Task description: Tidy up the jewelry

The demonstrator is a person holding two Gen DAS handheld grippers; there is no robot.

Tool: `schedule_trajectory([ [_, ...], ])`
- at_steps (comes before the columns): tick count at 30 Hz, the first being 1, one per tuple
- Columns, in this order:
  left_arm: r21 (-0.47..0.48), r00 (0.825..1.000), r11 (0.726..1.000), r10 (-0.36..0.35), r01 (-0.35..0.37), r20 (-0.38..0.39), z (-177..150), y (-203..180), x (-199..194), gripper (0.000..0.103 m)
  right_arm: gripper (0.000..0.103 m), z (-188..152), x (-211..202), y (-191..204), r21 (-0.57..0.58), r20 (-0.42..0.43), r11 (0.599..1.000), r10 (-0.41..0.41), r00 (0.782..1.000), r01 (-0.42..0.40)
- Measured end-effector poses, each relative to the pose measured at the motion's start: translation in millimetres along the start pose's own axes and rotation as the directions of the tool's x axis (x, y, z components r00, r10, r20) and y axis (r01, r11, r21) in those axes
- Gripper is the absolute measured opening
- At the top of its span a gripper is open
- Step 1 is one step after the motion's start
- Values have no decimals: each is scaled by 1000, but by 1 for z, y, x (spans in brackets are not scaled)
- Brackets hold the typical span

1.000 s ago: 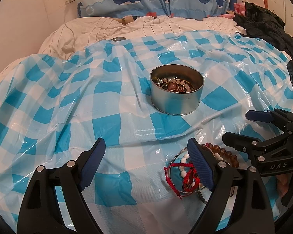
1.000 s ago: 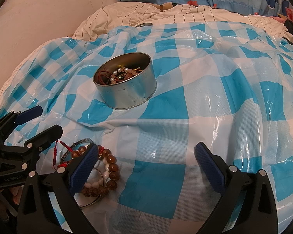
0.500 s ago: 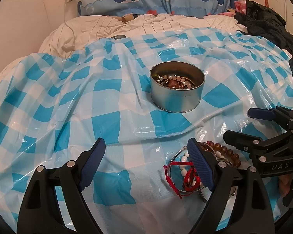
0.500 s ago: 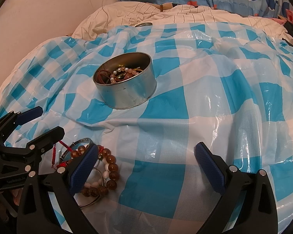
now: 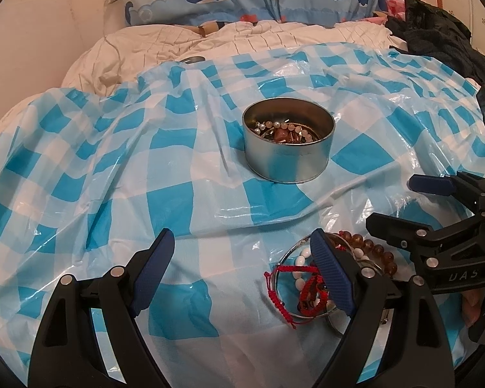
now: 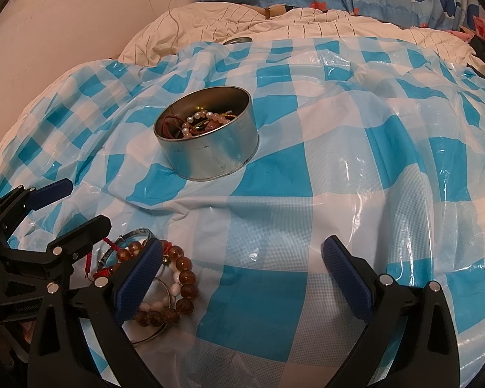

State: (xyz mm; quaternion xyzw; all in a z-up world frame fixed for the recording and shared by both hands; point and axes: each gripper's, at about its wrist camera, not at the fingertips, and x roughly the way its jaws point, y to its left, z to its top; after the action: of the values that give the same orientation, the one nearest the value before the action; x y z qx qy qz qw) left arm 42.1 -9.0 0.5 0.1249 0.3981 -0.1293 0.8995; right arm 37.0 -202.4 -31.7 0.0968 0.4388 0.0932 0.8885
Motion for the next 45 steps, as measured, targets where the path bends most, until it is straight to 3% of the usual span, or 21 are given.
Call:
schedule_trajectory([
  [31,6,1000,1000,20,-19,-15,-6,0,3,82,96,0,0,2,-4,-2,1000,-3,1000,3],
  [38,88,994,991,105,-106,10,-5,-11,-1,82,96,-2,-1,0,-4,-2,1000,-4,1000,4],
  [45,93,992,987,127,-128,13,2,-19,-1,82,96,-1,0,-3,-8,-2,1000,-5,1000,5],
])
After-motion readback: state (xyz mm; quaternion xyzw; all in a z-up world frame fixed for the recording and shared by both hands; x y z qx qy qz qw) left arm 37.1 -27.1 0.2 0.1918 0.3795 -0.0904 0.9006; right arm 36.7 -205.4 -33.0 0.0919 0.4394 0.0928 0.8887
